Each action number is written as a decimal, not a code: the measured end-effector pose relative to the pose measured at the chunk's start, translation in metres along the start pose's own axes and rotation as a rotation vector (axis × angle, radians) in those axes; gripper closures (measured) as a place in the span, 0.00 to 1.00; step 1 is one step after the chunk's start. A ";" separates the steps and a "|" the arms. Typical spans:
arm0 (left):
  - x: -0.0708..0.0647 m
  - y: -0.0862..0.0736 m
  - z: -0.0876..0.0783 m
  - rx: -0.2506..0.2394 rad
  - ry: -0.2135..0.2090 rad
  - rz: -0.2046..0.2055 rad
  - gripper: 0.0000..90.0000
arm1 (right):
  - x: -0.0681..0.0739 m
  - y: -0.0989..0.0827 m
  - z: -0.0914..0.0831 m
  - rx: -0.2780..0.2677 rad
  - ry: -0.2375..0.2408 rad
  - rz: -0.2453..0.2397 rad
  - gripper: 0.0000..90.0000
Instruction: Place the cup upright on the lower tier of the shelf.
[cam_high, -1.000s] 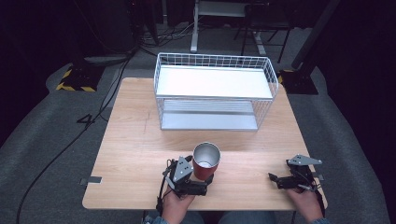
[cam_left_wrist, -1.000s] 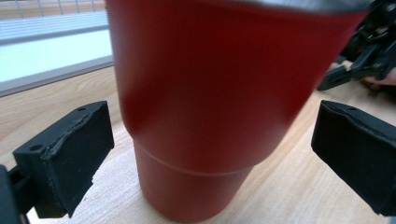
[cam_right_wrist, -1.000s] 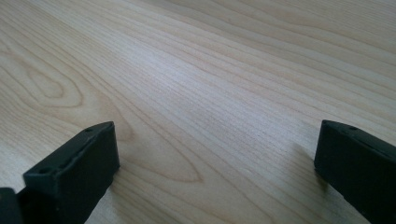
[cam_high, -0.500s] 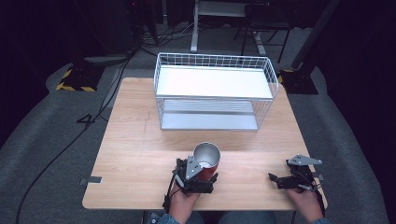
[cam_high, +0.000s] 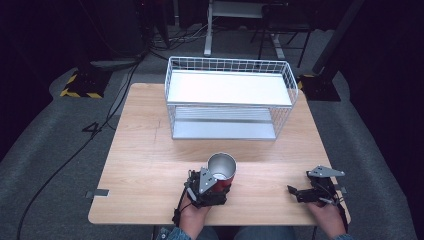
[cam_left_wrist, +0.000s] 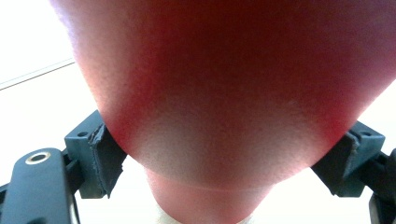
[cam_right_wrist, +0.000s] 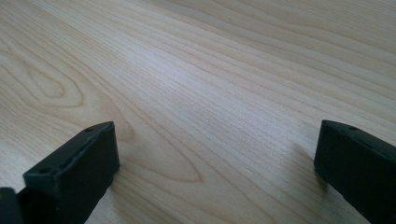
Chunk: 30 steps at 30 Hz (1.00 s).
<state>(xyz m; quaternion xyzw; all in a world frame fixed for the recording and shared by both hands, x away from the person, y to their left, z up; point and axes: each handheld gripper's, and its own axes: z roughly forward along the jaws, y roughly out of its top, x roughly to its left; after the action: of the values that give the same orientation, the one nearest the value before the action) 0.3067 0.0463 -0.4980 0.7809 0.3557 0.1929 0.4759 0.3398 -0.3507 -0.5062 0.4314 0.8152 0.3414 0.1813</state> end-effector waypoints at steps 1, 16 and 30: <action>0.000 0.000 0.000 0.000 0.000 0.003 0.18 | 0.000 0.000 0.000 -0.001 0.001 0.000 0.01; 0.003 0.020 -0.005 -0.018 -0.038 0.001 0.18 | 0.001 0.000 -0.001 -0.009 0.008 -0.006 0.04; 0.028 0.054 0.003 -0.018 -0.056 -0.010 0.18 | 0.000 0.000 -0.001 -0.010 0.008 -0.006 0.04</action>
<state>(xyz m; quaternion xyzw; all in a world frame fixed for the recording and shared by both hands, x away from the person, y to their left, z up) 0.3473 0.0500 -0.4532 0.7797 0.3446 0.1720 0.4938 0.3388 -0.3509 -0.5058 0.4266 0.8155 0.3465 0.1815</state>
